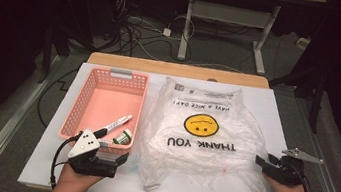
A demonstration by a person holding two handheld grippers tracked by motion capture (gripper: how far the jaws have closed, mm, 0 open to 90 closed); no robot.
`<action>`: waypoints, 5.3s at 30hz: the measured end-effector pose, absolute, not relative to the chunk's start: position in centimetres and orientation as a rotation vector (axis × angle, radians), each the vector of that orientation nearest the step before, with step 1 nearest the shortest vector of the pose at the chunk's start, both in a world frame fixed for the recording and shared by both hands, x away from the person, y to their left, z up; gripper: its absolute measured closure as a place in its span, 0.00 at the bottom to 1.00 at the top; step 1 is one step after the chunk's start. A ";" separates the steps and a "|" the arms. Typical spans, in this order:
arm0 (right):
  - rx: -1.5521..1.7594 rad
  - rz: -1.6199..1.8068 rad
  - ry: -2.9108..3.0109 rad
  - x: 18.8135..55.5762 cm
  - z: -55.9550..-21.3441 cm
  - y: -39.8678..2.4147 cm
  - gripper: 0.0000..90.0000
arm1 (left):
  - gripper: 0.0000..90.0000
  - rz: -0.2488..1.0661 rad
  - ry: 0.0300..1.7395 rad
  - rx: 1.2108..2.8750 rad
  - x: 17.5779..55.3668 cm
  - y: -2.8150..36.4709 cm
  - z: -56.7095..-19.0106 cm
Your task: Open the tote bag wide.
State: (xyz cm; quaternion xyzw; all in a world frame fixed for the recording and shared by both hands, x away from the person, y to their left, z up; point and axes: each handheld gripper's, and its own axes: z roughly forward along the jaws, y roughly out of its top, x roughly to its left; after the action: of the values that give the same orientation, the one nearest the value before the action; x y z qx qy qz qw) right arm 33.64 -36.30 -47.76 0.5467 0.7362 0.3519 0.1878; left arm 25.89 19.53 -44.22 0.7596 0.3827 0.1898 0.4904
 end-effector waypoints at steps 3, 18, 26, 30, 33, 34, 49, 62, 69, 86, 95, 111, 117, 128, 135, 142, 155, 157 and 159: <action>1.515 0.992 2.090 33.5 -47.8 -36.2 0.79 | 0.00 0.462 0.929 1.847 25.9 19.5 -44.2; 1.457 0.997 2.054 31.3 -47.4 -36.1 1.00 | 0.00 0.464 0.932 1.841 25.9 19.7 -44.2; 1.396 1.021 2.047 27.4 -46.4 -35.5 1.00 | 0.00 0.427 0.928 1.815 26.0 19.9 -44.1; 1.378 1.039 2.078 25.3 -46.4 -35.5 0.98 | 0.00 0.418 0.942 1.806 25.9 20.0 -44.0; 1.382 1.055 2.115 24.2 -46.6 -35.4 0.89 | 0.00 0.424 0.948 1.811 25.8 19.9 -43.9; 1.380 1.059 2.118 23.9 -46.6 -35.4 0.83 | 0.00 0.426 0.952 1.815 25.8 19.9 -43.9; 1.345 1.167 2.005 31.5 -44.1 -36.8 0.46 | 0.01 0.384 0.946 1.860 25.5 19.4 -43.7; 1.456 1.037 2.103 40.9 -45.7 -36.0 0.15 | 0.00 0.442 0.972 1.853 25.7 19.8 -43.6; 1.495 1.027 2.145 43.3 -46.9 -36.1 0.21 | 0.00 0.414 0.945 1.839 25.4 19.9 -43.3; 1.345 1.023 2.315 43.1 -48.0 -34.4 0.96 | 0.00 0.389 0.960 1.839 25.8 20.0 -44.0; 1.410 1.022 2.158 43.0 -47.0 -35.2 1.00 | 0.00 0.379 0.952 1.843 25.7 19.9 -43.9; 1.632 1.006 1.881 44.5 -46.7 -40.4 1.00 | 0.00 0.391 0.940 1.849 26.0 20.0 -43.8; 1.579 1.010 1.888 41.6 -46.2 -40.5 1.00 | 0.00 0.395 0.942 1.850 26.3 20.1 -43.7; 1.463 1.030 1.878 35.3 -45.4 -40.4 0.60 | 0.00 0.437 0.943 1.859 26.4 20.6 -43.5; 1.333 1.139 1.932 31.4 -44.1 -39.1 0.34 | 0.00 0.386 0.993 1.831 27.0 21.3 -44.5; 1.257 1.171 1.959 30.3 -43.5 -35.8 0.06 | 0.00 0.382 0.999 1.834 27.1 21.4 -44.5; 1.157 1.246 2.046 30.8 -43.2 -30.1 0.00 | 0.00 0.403 1.019 1.855 27.2 22.0 -44.3; 1.128 1.272 2.039 30.3 -43.3 -29.6 0.00 | 0.00 0.419 1.017 1.858 27.1 22.0 -44.2; 1.119 1.293 2.057 29.8 -43.5 -29.2 0.00 | 0.00 0.421 1.023 1.847 27.2 22.2 -44.2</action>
State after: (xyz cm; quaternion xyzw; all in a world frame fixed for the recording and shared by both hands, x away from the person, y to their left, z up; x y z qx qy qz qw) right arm 29.82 -29.24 -43.45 0.4069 0.7482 0.4703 0.2312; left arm 27.17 22.20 -44.16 0.7553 0.4183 0.1720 0.4744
